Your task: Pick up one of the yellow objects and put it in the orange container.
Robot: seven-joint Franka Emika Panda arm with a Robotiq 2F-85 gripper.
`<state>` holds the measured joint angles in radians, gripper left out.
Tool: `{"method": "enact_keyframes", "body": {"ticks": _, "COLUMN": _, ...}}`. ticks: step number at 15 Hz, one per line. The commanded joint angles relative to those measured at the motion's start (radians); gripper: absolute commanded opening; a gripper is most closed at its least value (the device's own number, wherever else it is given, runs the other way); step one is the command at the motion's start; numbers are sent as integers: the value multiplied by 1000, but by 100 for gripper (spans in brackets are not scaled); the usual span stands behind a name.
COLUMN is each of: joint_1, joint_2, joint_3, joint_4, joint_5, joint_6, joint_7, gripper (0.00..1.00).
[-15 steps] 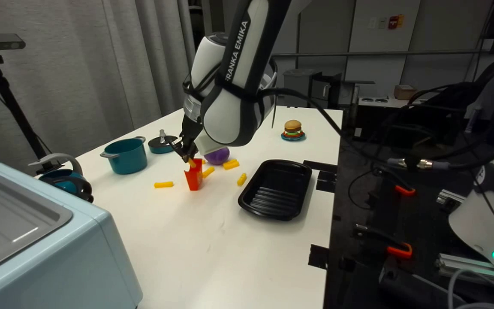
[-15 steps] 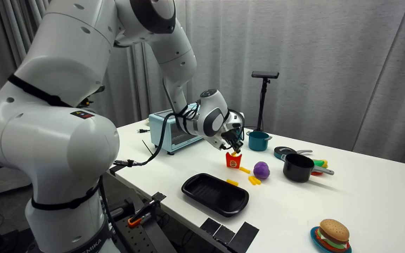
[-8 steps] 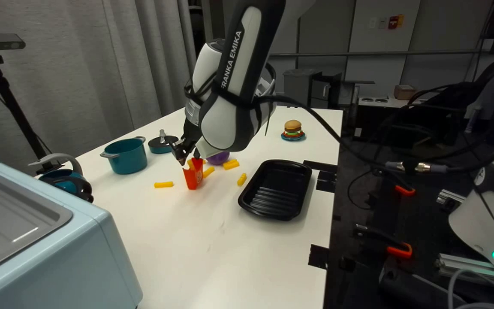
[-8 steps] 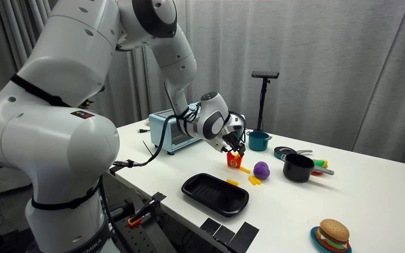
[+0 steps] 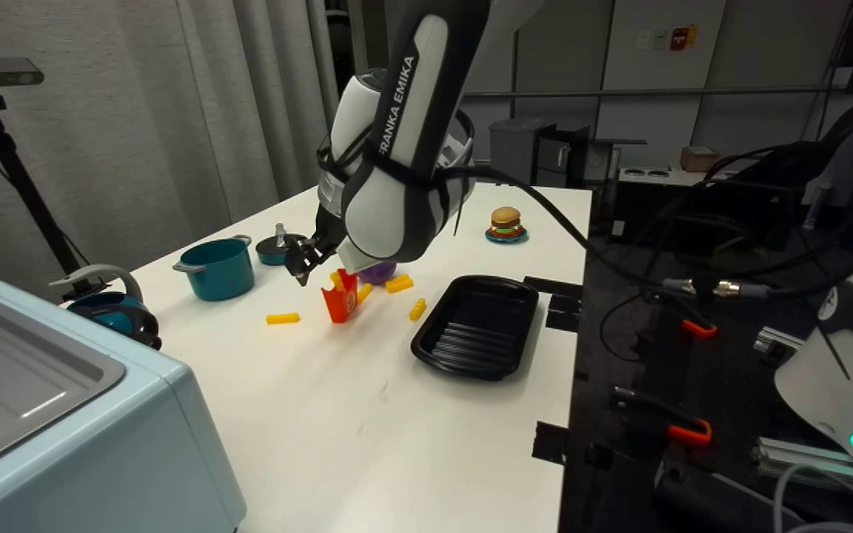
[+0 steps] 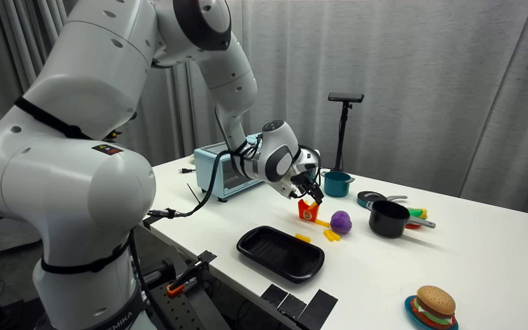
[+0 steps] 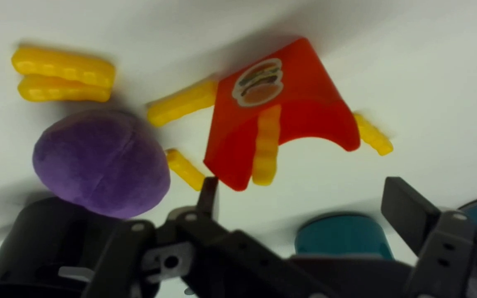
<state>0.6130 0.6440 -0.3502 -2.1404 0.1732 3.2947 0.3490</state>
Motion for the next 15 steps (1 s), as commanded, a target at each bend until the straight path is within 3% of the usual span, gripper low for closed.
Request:
{"method": "enact_keyframes", "body": {"ticks": 1, "joint_1": -2, "joint_2": -21, "joint_3": 6, "joint_4": -5, "joint_5": 38, "joint_6": 15, "joint_7": -45, "gripper": 100}}
{"method": "enact_keyframes", "body": {"ticks": 15, "joint_1": -1, "joint_2": -162, "joint_3": -2, "joint_4": -86, "joint_5": -10, "joint_6": 21, "joint_7": -15, "gripper": 100}}
